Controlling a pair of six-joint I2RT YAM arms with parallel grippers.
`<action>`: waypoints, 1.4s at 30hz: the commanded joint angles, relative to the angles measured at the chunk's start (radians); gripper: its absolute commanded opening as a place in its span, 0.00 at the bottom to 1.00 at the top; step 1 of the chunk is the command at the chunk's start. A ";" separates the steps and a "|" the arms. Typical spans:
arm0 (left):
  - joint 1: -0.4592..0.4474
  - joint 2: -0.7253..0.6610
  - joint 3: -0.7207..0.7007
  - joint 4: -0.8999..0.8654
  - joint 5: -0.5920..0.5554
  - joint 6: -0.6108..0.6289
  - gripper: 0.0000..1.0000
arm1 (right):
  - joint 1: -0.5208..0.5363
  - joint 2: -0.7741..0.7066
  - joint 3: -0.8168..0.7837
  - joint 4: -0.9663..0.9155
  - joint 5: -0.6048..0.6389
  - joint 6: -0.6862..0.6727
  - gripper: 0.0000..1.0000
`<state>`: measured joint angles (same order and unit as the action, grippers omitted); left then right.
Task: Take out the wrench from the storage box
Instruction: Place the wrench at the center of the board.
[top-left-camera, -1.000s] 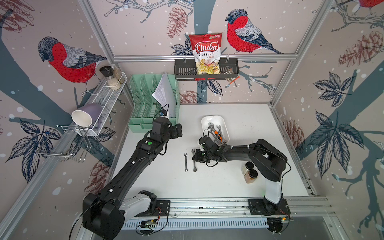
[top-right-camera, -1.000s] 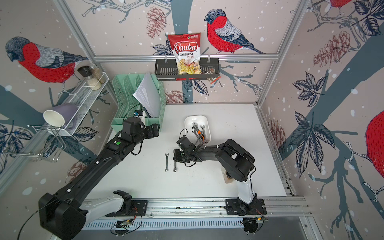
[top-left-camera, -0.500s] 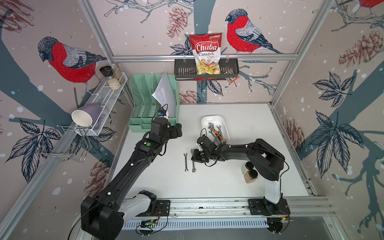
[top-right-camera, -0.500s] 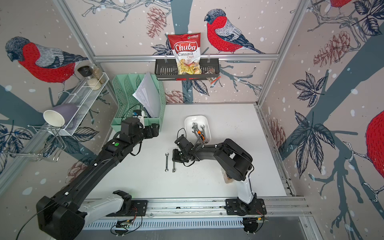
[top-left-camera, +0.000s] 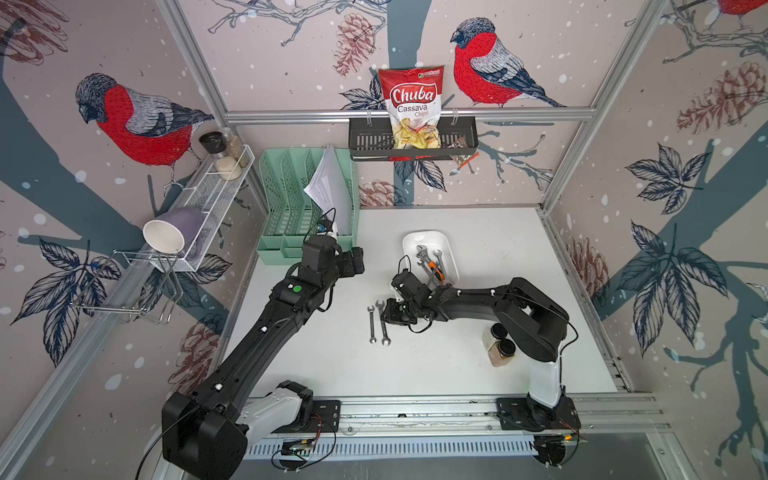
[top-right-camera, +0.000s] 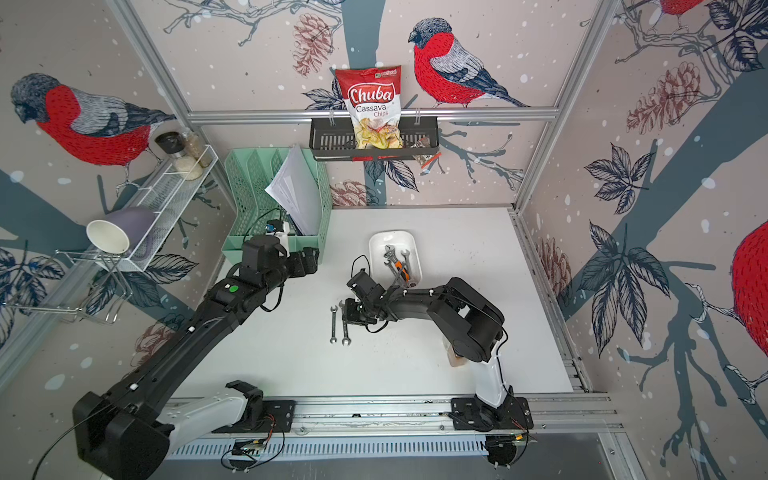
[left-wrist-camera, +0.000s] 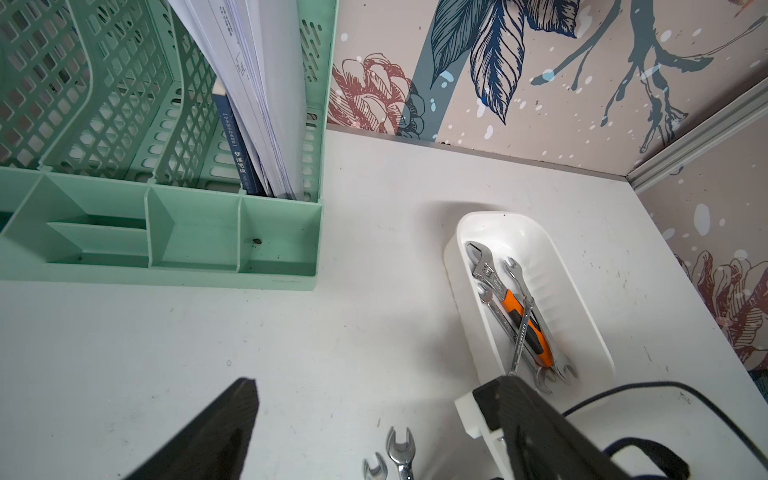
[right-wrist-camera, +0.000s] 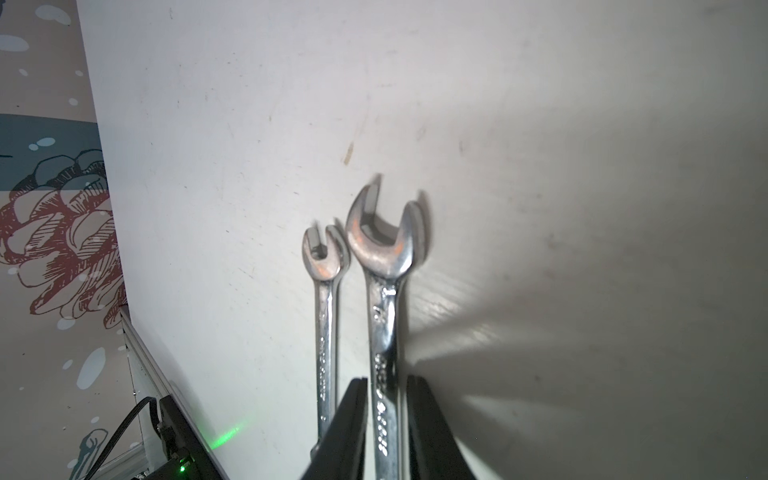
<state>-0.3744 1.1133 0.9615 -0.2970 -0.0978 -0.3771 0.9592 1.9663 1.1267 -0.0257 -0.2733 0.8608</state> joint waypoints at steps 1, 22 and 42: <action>-0.002 0.002 -0.003 0.022 -0.006 0.007 0.94 | -0.002 -0.001 -0.005 -0.125 0.067 -0.023 0.24; -0.002 -0.022 -0.006 0.020 -0.066 0.006 0.94 | 0.168 0.021 0.188 -0.276 0.541 -0.231 0.36; 0.057 -0.089 -0.023 0.017 -0.215 -0.071 0.95 | 0.149 0.084 0.213 -0.196 0.487 -0.266 0.40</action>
<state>-0.3244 1.0252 0.9394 -0.2970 -0.2924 -0.4328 1.1103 2.0430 1.3281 -0.2401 0.2173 0.6048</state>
